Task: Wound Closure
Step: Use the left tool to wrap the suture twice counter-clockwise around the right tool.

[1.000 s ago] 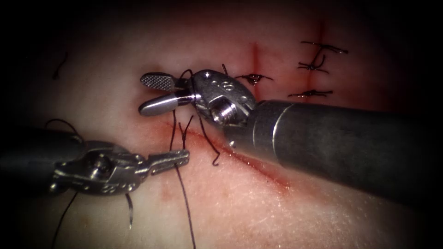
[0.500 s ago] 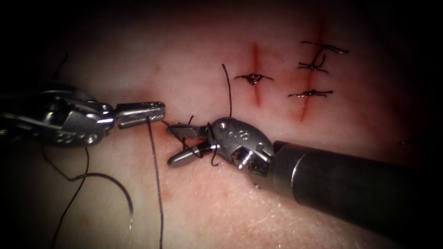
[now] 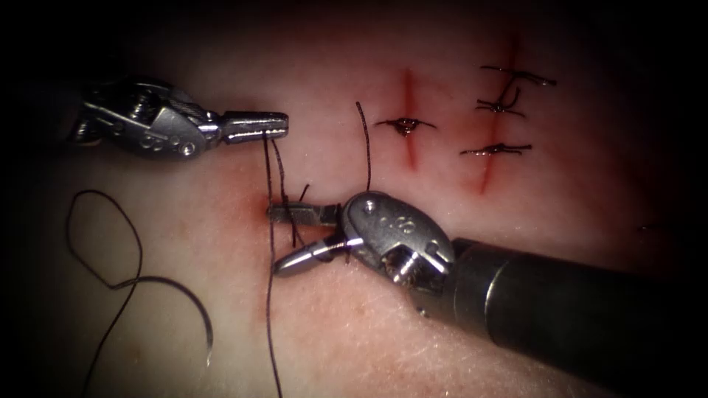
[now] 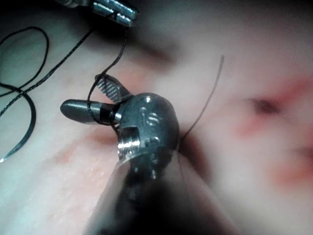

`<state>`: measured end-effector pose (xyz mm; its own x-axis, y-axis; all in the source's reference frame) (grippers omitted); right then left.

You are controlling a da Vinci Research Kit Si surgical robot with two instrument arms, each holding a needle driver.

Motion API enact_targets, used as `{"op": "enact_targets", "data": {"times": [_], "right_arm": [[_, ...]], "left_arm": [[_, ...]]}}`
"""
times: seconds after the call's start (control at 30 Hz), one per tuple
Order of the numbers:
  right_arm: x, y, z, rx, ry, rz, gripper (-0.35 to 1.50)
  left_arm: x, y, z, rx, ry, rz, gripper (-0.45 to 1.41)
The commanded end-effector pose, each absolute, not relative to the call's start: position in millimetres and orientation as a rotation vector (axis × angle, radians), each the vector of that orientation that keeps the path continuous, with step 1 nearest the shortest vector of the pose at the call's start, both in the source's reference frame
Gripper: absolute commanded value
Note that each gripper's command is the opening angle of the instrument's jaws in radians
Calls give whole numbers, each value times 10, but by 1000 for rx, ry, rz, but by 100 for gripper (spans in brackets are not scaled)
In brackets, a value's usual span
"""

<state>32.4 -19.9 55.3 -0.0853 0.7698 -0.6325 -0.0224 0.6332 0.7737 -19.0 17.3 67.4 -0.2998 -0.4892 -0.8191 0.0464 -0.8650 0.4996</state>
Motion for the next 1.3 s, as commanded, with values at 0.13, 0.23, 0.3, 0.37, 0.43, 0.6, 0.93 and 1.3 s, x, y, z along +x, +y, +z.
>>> {"op": "enact_targets", "data": {"times": [0.13, 0.23, 0.3, 0.37, 0.43, 0.6, 0.93, 1.3], "right_arm": [[336, -176, 539, 694, 1577, 799, 103], [336, -173, 534, 782, 1653, 841, 99], [332, -168, 535, 803, 1693, 849, 98], [329, -165, 535, 828, 1695, 877, 96], [323, -160, 536, 872, 1719, 931, 89], [318, -153, 538, 898, 1780, 1014, 87], [305, -143, 550, 861, 1812, 1101, 87], [305, -144, 547, 851, 1834, 1136, 98]], "left_arm": [[-189, 158, 695, 1666, -503, -2206, -45], [-185, 157, 693, 1714, -479, -2178, -45], [-181, 155, 693, 1730, -471, -2163, -45], [-179, 152, 694, 1743, -461, -2161, -45], [-176, 147, 696, 1749, -452, -2159, -45], [-179, 137, 714, 1751, -490, -2190, -45], [-192, 135, 752, 1685, -561, -2308, -45], [-206, 149, 781, 1646, -601, -2348, -45]]}}
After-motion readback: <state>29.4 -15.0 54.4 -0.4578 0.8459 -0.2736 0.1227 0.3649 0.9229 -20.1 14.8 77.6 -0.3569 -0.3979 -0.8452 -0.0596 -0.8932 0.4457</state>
